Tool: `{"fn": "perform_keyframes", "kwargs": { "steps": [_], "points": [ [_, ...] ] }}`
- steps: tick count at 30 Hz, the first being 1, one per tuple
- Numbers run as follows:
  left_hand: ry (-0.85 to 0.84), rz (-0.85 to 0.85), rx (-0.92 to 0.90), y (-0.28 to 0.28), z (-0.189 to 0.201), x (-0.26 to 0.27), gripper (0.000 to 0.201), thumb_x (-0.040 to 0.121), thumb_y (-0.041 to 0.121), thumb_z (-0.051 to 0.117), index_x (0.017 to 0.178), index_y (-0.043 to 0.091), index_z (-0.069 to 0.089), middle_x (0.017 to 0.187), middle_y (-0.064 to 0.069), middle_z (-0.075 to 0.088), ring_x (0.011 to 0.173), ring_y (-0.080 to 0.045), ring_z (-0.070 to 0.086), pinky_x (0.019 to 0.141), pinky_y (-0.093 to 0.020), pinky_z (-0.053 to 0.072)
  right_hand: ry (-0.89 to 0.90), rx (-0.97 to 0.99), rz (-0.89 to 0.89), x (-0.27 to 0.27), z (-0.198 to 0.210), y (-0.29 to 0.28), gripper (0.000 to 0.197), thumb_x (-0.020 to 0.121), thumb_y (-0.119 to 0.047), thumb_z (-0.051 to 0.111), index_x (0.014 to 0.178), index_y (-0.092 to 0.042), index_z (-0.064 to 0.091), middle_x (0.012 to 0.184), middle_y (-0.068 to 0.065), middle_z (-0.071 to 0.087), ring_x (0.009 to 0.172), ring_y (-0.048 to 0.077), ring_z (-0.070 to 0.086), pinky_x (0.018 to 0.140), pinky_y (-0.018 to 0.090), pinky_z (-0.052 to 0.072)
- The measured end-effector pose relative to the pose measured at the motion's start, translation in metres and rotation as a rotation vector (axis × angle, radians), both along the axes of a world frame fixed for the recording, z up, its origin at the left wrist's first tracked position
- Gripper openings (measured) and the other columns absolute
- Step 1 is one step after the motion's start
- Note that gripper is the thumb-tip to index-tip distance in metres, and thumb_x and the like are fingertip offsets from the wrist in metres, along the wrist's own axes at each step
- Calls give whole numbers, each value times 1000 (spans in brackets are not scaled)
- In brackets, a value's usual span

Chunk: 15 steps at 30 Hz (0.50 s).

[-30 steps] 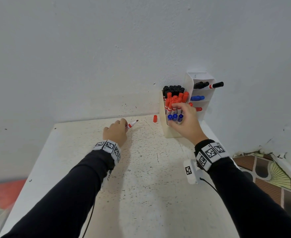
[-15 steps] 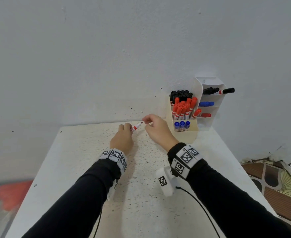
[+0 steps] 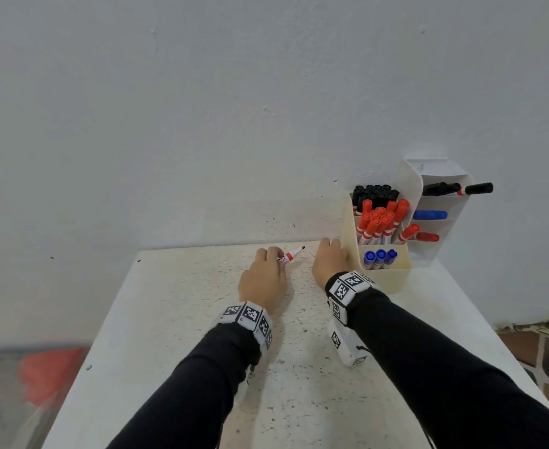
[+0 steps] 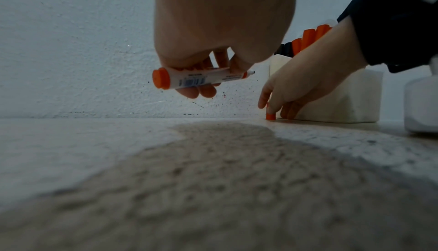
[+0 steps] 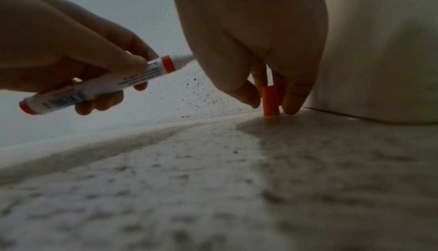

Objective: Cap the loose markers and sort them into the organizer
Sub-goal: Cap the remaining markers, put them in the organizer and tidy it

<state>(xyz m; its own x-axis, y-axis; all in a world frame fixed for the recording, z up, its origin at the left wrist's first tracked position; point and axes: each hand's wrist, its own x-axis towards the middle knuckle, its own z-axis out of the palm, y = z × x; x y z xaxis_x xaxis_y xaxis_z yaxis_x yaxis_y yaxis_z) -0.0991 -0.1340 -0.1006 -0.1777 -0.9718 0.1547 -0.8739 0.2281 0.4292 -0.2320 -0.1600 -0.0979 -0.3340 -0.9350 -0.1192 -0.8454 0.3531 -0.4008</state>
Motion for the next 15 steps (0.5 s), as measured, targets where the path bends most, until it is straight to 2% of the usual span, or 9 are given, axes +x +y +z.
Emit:
{"fn": "perform_keyframes", "kwargs": {
  "steps": [3, 6, 8, 11, 13, 15],
  "points": [
    [3, 9, -3, 0, -1, 0, 28, 99, 27, 32, 121, 15, 45, 116, -4, 50, 81, -23, 59, 69, -38, 53, -33, 45, 25, -1, 2, 2, 38, 91, -3, 45, 128, -2, 38, 136, 18, 32, 116, 34, 48, 91, 36, 43],
    [3, 12, 4, 0, -2, -1, 30, 99, 27, 31, 125, 16, 43, 118, -3, 50, 81, -23, 60, 66, -35, 51, -139, 23, 41, 1, 5, 5, 43, 89, -7, 49, 131, -2, 38, 138, 18, 31, 116, 33, 48, 84, 30, 41],
    [3, 28, 11, 1, -3, -1, 34, 100, 28, 30, 129, 16, 41, 120, -4, 50, 81, -24, 60, 64, -33, 48, -230, -43, 39, 4, 7, 7, 42, 94, -8, 41, 135, -4, 37, 137, 19, 32, 114, 33, 48, 78, 27, 37],
    [-45, 61, 15, 2, -3, 1, 34, 100, 28, 27, 124, 12, 46, 115, -5, 50, 80, -24, 59, 64, -33, 47, -308, -220, 35, 8, 8, 9, 34, 100, -16, 31, 125, -4, 50, 127, 20, 46, 108, 31, 52, 81, 27, 37],
    [-68, 80, 13, 3, -4, 3, 33, 101, 27, 27, 121, 11, 47, 114, -5, 50, 81, -24, 58, 65, -33, 45, -445, -429, -8, 8, 6, 12, 28, 99, -18, 37, 115, -6, 56, 114, 14, 57, 99, 24, 55, 79, 23, 38],
    [-65, 81, 7, 2, -4, 4, 33, 101, 27, 27, 122, 12, 47, 114, -5, 49, 82, -25, 58, 65, -33, 45, -607, -603, -77, 8, 7, 16, 17, 94, -17, 49, 107, -8, 58, 99, 5, 61, 86, 14, 56, 70, 17, 39]
  ]
}}
